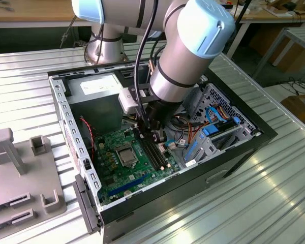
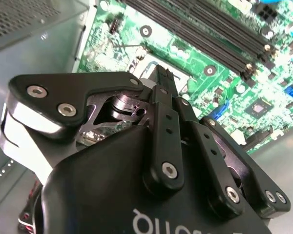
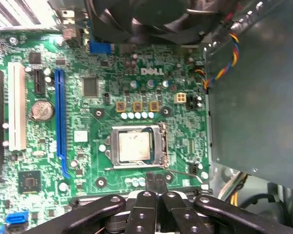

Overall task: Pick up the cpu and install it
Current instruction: 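Install the first cpu locking lever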

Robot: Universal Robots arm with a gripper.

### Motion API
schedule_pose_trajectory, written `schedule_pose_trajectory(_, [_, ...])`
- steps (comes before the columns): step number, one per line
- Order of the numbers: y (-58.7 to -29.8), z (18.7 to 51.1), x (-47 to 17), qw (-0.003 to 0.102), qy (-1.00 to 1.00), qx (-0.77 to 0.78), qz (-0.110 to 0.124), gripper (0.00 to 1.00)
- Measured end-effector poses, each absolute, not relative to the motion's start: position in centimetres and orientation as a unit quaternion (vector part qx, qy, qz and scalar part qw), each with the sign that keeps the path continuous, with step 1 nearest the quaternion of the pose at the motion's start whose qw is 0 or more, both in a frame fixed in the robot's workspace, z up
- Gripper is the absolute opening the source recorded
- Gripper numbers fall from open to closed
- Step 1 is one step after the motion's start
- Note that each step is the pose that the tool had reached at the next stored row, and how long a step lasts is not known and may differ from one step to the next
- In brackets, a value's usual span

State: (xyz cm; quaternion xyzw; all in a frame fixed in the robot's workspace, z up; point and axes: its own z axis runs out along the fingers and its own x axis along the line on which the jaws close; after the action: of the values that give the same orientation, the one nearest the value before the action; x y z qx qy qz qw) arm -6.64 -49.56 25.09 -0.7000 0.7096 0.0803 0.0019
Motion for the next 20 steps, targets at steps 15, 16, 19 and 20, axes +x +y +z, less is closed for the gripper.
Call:
schedule_pose_trajectory(15, [-46.3,25.1,-5.6,0.002,0.711,-0.698,0.08,0.11])
schedule_pose_trajectory(16, [-46.3,25.1,-5.6,0.002,0.712,-0.698,0.08,0.11])
schedule_pose_trajectory(19, [-46.2,25.1,-5.7,0.004,0.714,-0.695,0.08,0.11])
schedule_pose_trajectory(20, [-46.2,25.1,-5.7,0.007,0.714,-0.695,0.081,0.11])
